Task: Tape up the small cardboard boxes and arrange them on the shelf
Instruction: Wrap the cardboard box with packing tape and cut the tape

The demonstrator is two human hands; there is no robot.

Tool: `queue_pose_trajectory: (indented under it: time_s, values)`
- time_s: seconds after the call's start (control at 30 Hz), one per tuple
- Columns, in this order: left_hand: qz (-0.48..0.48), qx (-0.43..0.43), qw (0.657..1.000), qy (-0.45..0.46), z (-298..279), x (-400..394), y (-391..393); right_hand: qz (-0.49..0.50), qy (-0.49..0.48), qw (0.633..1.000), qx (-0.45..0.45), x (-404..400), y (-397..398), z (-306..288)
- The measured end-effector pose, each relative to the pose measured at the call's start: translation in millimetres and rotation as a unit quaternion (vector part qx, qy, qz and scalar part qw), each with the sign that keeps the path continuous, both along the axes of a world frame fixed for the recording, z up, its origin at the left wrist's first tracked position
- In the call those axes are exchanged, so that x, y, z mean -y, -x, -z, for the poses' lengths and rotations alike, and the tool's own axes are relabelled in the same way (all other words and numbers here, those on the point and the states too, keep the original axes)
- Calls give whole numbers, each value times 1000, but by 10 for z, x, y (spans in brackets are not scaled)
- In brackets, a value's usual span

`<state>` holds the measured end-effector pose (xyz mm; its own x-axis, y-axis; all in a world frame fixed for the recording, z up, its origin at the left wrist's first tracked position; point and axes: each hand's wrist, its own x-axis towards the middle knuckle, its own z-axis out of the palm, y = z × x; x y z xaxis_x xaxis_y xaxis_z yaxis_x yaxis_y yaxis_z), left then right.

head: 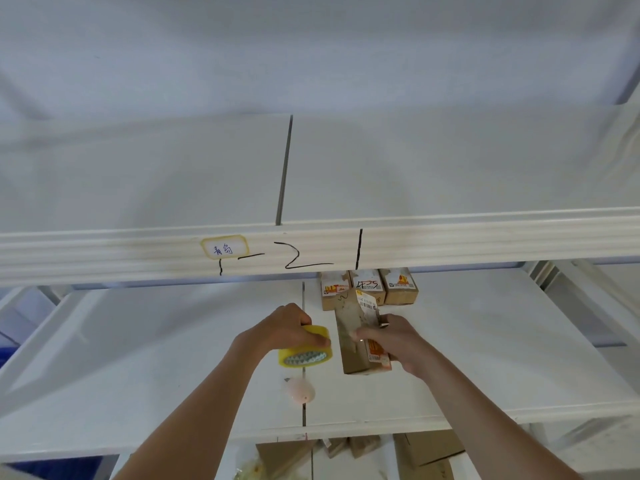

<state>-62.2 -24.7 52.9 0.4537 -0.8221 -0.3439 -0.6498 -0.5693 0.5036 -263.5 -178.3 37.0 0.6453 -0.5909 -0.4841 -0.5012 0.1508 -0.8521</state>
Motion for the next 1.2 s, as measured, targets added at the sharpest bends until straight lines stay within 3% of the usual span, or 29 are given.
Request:
queue_pose_trajectory:
  time_s: [0.13, 0.47, 1.2]
  values:
    - [-18, 34, 999, 14, -32, 14, 12, 7, -13, 1000, 18, 28, 47, -44]
    - [-4, -84, 995, 54, 10, 8, 41, -37, -78, 992, 97, -2, 219, -133]
    - [12, -70, 995, 69, -197, 220, 196, 2, -217, 956, 197, -202, 275, -97]
